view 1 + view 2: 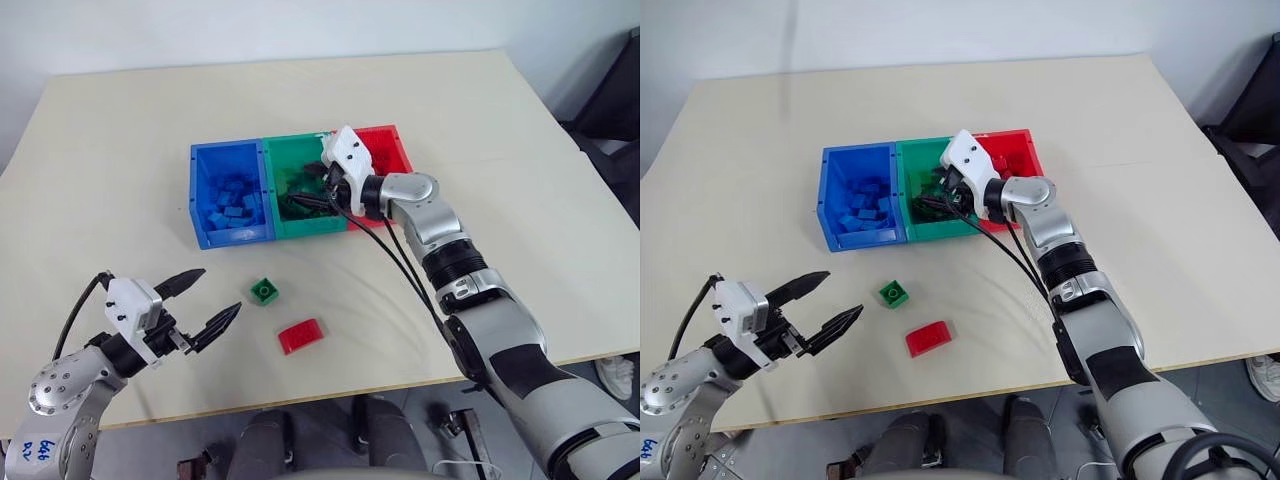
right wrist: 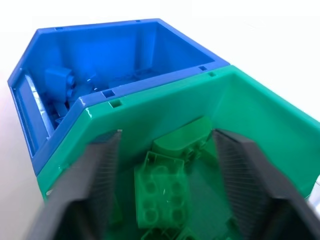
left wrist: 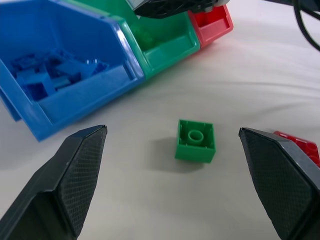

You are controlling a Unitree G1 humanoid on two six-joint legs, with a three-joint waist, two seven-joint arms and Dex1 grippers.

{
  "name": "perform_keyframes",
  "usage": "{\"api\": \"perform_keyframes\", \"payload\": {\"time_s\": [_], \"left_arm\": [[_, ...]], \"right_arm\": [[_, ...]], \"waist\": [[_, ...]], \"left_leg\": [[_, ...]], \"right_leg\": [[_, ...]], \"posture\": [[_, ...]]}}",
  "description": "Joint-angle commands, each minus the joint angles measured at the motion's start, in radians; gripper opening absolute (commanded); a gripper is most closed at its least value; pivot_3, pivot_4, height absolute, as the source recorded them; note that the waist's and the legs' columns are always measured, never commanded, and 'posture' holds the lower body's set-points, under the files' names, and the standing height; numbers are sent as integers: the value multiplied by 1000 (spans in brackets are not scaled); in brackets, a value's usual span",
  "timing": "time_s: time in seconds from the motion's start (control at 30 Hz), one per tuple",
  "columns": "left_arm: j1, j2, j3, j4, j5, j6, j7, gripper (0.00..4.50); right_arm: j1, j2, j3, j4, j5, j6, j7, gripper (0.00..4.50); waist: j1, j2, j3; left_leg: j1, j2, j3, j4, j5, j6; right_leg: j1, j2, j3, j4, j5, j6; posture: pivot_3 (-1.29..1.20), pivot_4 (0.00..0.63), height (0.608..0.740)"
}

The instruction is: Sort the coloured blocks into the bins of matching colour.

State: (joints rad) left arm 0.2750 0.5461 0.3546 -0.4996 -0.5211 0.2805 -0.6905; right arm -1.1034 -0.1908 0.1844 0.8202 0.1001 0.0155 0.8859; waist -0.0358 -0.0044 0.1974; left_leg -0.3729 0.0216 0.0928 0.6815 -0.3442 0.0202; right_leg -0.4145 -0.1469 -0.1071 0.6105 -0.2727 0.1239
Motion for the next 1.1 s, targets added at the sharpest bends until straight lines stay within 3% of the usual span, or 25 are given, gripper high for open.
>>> {"api": "perform_keyframes", "payload": {"time_s": [0.03,0.13,0.23,0.27,0.37,0.57,0.87,1.1], "left_arm": [[22,-2,28,-9,-11,-41,-20,4500],[12,11,22,23,-9,-58,-49,4500],[-52,54,-23,89,9,-90,-132,4500],[-67,66,-33,104,13,-97,-151,4500],[-104,96,-52,141,9,-108,-209,4500],[-133,170,-78,187,14,-138,-343,4500],[-162,191,-47,214,4,-126,-348,4500],[-62,168,60,148,-11,-103,-268,4500]], "right_arm": [[61,-71,-38,-146,39,4,94,4359],[146,-145,-58,-290,78,44,158,4436],[448,-359,-187,-604,217,109,306,4436],[518,-394,-227,-658,256,108,341,4436],[701,-476,-324,-764,339,87,403,4436],[918,-534,-450,-843,389,76,377,4436],[887,-505,-388,-889,393,101,335,4436],[645,-431,-188,-950,417,318,291,4436]], "waist": [[5,0,0],[7,0,0],[-3,0,0],[20,0,0],[51,2,0],[27,2,0],[29,2,0],[23,2,0]], "left_leg": [[0,0,0,0,0,0],[-1,0,0,0,0,1],[0,0,0,0,-1,0],[0,2,1,-1,-1,-1],[-2,2,0,1,-5,1],[3,4,8,1,-5,2],[4,6,9,2,-4,0],[3,7,9,2,-4,0]], "right_leg": [[0,0,0,0,0,0],[0,-1,0,-1,0,0],[0,-1,-1,-1,0,0],[0,1,-1,-1,0,0],[2,1,-9,-4,-1,-2],[5,1,-10,-9,2,3],[2,2,-9,-6,3,0],[1,2,-8,-6,3,0]], "posture": [[0,150,740],[0,150,740],[0,150,740],[0,150,740],[0,150,740],[0,150,740],[0,150,740],[0,150,740]]}}
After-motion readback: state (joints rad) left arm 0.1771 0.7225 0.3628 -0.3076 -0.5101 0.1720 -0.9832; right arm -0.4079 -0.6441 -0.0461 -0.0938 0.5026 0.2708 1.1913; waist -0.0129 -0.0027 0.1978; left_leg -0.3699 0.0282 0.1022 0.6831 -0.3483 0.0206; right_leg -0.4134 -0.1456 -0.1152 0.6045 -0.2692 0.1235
